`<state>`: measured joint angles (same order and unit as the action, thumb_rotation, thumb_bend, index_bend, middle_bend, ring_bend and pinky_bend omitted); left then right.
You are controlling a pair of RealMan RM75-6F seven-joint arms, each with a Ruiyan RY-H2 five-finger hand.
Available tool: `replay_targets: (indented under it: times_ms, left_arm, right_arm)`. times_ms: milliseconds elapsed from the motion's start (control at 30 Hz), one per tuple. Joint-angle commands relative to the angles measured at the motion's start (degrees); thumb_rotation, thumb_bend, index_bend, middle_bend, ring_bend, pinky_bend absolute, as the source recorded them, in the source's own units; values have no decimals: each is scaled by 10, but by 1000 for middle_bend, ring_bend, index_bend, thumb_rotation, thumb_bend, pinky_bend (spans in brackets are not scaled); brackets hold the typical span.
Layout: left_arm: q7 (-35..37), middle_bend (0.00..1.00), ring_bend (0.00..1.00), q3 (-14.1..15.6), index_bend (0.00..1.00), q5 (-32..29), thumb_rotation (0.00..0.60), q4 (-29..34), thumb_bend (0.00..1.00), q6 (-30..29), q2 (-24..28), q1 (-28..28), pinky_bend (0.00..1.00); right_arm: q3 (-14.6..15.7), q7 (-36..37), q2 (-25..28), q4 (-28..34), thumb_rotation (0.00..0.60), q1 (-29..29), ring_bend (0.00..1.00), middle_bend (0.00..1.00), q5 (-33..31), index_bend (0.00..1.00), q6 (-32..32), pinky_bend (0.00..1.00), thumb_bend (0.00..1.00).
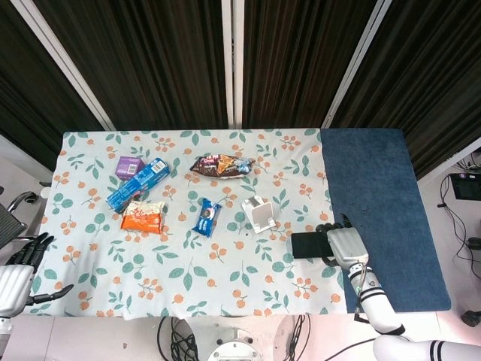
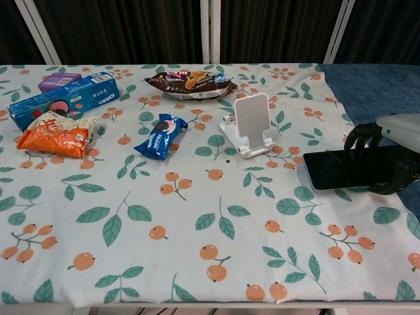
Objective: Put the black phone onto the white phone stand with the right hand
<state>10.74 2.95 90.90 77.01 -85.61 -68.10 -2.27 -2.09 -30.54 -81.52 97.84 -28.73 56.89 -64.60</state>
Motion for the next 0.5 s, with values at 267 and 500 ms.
replay_targets:
  times_ms: [267, 500]
  left_arm:
    - [-2, 18, 105, 0, 35, 0, 285, 1, 68, 0, 0, 0, 261]
    - [-5, 18, 104, -1, 34, 3, 286, 4, 68, 0, -2, -3, 261]
  right_arm:
    - [-16, 41, 63, 34, 600, 16, 416, 387, 103, 620, -58, 31, 322]
    - [-49, 14, 105, 32, 600, 4, 416, 402, 207, 623, -117, 17, 321]
